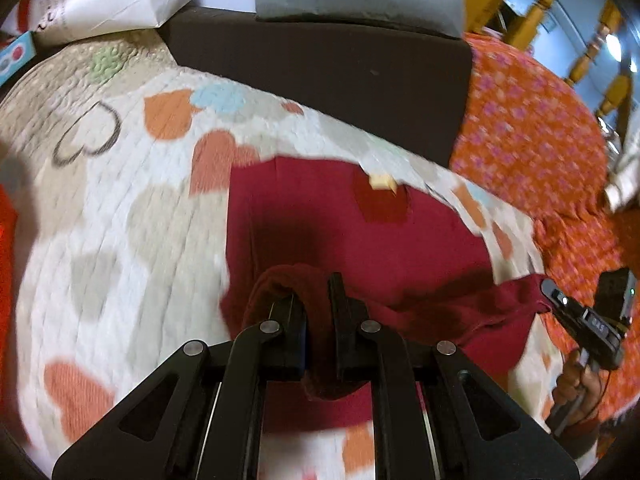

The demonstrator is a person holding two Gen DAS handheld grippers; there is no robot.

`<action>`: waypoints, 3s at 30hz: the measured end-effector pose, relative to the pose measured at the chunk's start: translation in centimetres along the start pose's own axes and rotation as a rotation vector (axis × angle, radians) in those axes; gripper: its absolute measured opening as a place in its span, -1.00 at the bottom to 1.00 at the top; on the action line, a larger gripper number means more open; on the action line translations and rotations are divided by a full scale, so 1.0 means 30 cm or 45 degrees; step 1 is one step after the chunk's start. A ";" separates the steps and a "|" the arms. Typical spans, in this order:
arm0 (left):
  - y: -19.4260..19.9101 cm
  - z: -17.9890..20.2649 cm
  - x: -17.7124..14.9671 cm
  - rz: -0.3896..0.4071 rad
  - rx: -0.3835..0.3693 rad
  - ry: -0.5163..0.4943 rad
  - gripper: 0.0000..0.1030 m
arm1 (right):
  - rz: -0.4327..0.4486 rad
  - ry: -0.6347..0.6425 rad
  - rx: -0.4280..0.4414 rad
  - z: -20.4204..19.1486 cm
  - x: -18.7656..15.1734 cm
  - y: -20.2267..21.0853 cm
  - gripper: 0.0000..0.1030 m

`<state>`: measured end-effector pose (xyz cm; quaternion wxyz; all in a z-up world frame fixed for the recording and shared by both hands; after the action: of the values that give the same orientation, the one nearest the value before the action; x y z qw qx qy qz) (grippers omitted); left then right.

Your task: Fold small clothes

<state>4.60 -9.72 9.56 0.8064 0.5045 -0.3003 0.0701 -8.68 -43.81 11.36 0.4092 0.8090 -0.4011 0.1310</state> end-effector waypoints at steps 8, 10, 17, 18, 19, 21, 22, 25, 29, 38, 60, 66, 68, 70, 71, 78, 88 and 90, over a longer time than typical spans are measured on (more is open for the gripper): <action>-0.272 -0.105 0.169 -0.079 -0.009 0.090 -0.84 | -0.020 -0.130 -0.070 0.157 0.191 -0.266 -0.83; -0.288 -0.138 0.204 -0.038 -0.050 0.146 -0.84 | -0.021 -0.146 -0.071 0.190 0.224 -0.309 -0.83; -0.389 -0.116 0.228 -0.158 0.046 0.018 -0.80 | -0.067 -0.143 -0.127 0.203 0.257 -0.380 -0.69; -0.378 -0.120 0.232 -0.152 0.017 0.023 -0.78 | -0.045 -0.176 -0.089 0.212 0.266 -0.360 -0.60; -0.366 -0.125 0.233 -0.147 -0.004 0.031 -0.78 | 0.007 -0.222 -0.048 0.226 0.279 -0.317 -0.47; -0.338 -0.134 0.241 -0.142 -0.061 0.056 -0.72 | 0.128 -0.250 -0.103 0.237 0.293 -0.220 -0.29; -0.324 -0.137 0.244 -0.135 -0.085 0.069 -0.65 | 0.159 -0.236 -0.128 0.232 0.294 -0.182 -0.29; -0.266 -0.126 0.249 -0.072 -0.092 0.069 -0.60 | 0.133 -0.094 -0.101 0.157 0.263 -0.140 -0.30; -0.215 -0.096 0.237 -0.007 -0.066 0.058 -0.58 | 0.045 0.117 -0.208 0.053 0.199 -0.216 -0.30; -0.218 -0.125 0.295 0.125 -0.150 0.147 0.40 | -0.170 0.262 -0.565 0.150 0.193 -0.514 -0.33; -0.494 -0.181 0.198 -0.052 0.234 0.025 0.41 | -0.039 0.173 -0.674 0.238 0.271 -0.497 -0.30; -0.445 -0.168 0.186 -0.034 0.240 0.031 0.41 | -0.004 0.156 -0.590 0.186 0.233 -0.364 -0.30; -0.410 -0.166 0.161 -0.046 0.213 0.045 0.41 | -0.015 0.198 -0.552 0.146 0.185 -0.304 -0.30; -0.367 -0.150 0.134 -0.062 0.203 0.035 0.41 | -0.028 0.252 -0.525 0.109 0.127 -0.263 -0.30; -0.342 -0.145 0.119 -0.062 0.201 0.033 0.41 | -0.042 0.274 -0.500 0.094 0.091 -0.251 -0.30; -0.197 -0.097 -0.060 -0.113 0.235 0.034 0.41 | -0.143 0.371 -0.611 0.089 -0.025 -0.339 -0.30; -0.204 -0.204 -0.227 -0.136 0.194 0.254 0.41 | -0.188 0.349 -0.295 -0.220 0.003 -0.527 -0.28; -0.223 -0.219 -0.222 -0.171 0.158 0.283 0.41 | -0.222 0.402 -0.277 -0.290 -0.018 -0.614 -0.28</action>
<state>4.73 -6.05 -1.33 0.8049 0.5614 -0.1700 0.0899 5.91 -30.50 6.29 0.5618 0.7610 -0.2725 0.1761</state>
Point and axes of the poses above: each gripper's, at about its wrist camera, not at the fingertips, and y roughly against the way its jaws point, z to its right, x to its top, the point moved 4 cm from there along -y, roughly the way its jaws point, and after that the axes turned 7 degrees about -y, right-handed, at the moved point
